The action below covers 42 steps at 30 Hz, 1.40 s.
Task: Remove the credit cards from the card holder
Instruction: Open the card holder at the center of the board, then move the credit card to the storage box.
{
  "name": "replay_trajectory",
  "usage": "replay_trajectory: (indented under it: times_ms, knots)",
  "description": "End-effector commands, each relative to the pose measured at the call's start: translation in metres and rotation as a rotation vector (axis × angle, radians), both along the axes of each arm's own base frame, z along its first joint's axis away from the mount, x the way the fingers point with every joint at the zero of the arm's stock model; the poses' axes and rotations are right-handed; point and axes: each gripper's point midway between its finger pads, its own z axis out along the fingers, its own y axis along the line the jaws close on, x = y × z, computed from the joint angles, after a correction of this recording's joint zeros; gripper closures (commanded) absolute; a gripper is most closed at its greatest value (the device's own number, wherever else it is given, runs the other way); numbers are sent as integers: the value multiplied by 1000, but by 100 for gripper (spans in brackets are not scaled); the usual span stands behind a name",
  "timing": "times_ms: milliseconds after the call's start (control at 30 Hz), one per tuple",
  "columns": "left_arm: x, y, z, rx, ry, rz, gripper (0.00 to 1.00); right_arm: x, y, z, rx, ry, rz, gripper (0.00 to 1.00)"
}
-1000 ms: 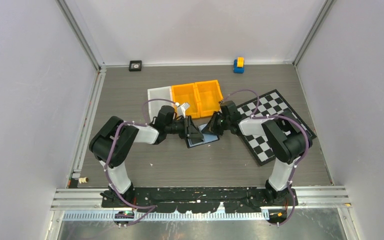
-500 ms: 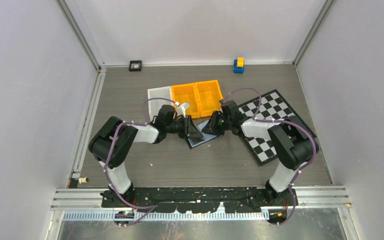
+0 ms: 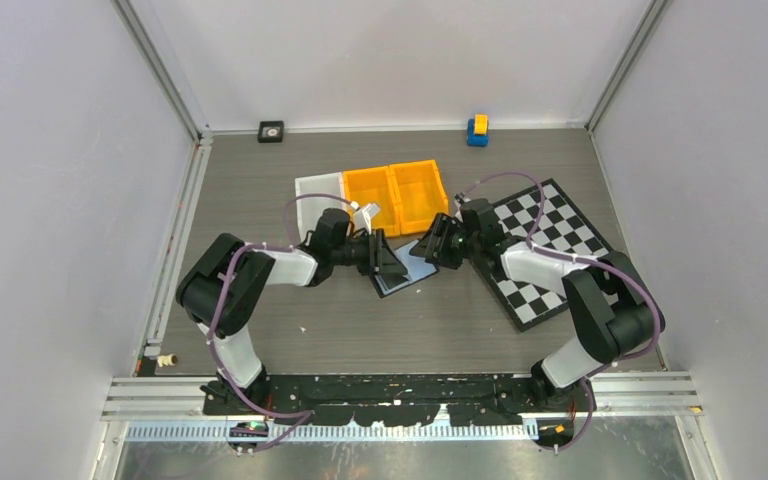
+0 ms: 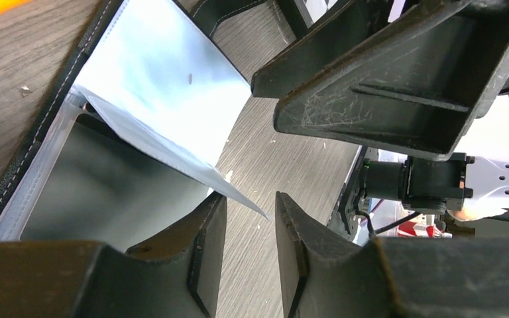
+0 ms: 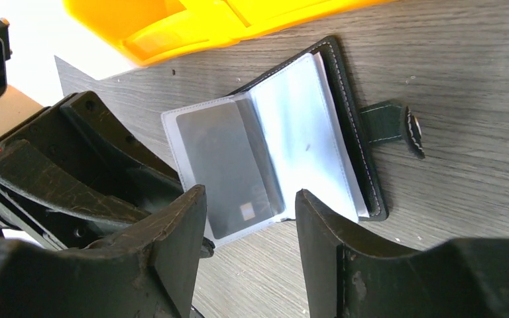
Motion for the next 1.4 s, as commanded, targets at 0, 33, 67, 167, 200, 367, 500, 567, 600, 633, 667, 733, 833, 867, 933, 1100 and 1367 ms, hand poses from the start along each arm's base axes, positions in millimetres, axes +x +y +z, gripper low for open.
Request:
replay_trajectory:
  times_ms: [0,33,67,167,200,367,500,567,600,633,667,733,833,867,933,1100,1367]
  knots:
    - [16,-14,28,-75,-78,-13,65,7,-4,15,9,-59,-7,44]
    - [17,-15,29,-79,-79,-14,65,7,-3,14,11,-51,-8,45]
    - [18,-17,28,-82,-76,-14,65,9,-5,11,11,-42,-14,48]
    - [21,-20,31,-95,-83,-15,66,13,-9,1,4,-8,-32,58]
    - [21,-21,33,-98,-88,-18,66,14,-10,-3,-4,5,-39,64]
    - [21,-29,27,-69,-90,-37,65,17,-13,-22,-23,70,-53,80]
    - [23,-35,6,-8,-63,-46,65,18,-13,-23,-11,82,-54,75]
    - [25,-35,-8,31,-38,-39,65,19,-17,-19,-2,70,-64,72]
    - [25,-35,-14,45,-21,-38,66,19,-19,-17,6,65,-71,71]
    - [26,-35,-16,50,-12,-38,66,21,-23,-16,16,63,-85,70]
    - [26,-35,-18,52,-7,-37,66,22,-24,-14,27,60,-91,70]
    - [25,-34,-11,42,-21,-37,66,23,-28,-13,41,63,-103,70]
    - [22,-31,4,31,-59,-33,66,24,-32,-12,44,60,-120,67]
    - [21,-29,8,30,-68,-31,66,25,-35,-9,44,51,-127,64]
    - [17,-26,13,35,-73,-31,66,26,-42,-5,25,35,-143,54]
    - [17,-9,10,139,-77,24,66,28,-60,6,-78,-17,-165,16]
    - [17,32,-30,435,7,108,70,15,-60,-20,-194,82,-92,17]
